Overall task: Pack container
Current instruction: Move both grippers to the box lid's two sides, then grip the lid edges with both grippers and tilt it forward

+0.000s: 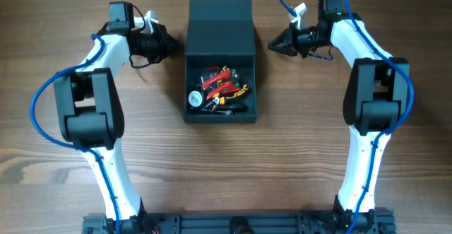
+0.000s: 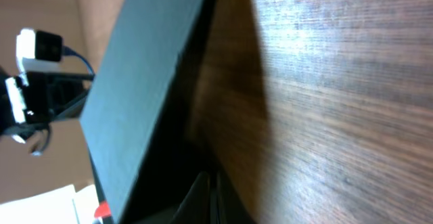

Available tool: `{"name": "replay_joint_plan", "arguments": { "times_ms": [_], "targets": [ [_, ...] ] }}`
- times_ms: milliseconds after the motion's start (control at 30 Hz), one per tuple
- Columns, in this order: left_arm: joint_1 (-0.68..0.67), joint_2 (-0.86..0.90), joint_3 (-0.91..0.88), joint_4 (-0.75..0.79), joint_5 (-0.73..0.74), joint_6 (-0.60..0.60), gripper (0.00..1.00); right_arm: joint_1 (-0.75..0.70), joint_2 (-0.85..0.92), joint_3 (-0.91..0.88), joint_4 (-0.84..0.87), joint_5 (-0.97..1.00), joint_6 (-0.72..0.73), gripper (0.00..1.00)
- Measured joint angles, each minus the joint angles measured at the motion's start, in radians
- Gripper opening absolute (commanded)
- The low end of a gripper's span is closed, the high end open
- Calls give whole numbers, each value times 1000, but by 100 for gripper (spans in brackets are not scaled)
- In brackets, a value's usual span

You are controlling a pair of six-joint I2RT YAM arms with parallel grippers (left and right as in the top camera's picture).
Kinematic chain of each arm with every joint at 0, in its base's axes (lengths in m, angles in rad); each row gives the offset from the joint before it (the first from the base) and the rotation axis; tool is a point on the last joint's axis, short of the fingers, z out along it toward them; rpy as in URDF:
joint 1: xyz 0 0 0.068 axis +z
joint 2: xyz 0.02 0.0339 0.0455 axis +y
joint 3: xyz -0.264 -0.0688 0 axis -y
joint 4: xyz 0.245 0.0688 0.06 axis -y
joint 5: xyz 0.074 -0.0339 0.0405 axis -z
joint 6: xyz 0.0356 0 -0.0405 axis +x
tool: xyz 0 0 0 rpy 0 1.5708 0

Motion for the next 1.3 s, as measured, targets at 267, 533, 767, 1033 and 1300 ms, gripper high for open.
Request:
{"name": "replay_joint_plan", "arguments": {
  "times_ms": [267, 533, 767, 1033, 1300],
  "targets": [
    [0, 21, 0, 161, 65, -79, 4, 0, 36, 0, 164, -118, 119, 4],
    [0, 47, 0, 184, 82, -138, 4, 0, 124, 0, 251, -187, 230, 4],
    [9, 97, 2, 196, 104, -157, 4, 7, 128, 0, 312, -207, 266, 4],
    [-6, 120, 2, 225, 105, -170, 4, 54, 129, 0, 399, -238, 270, 4],
    [-8, 135, 2, 380, 153, -266, 4, 62, 129, 0, 443, -286, 274, 4]
  ]
}}
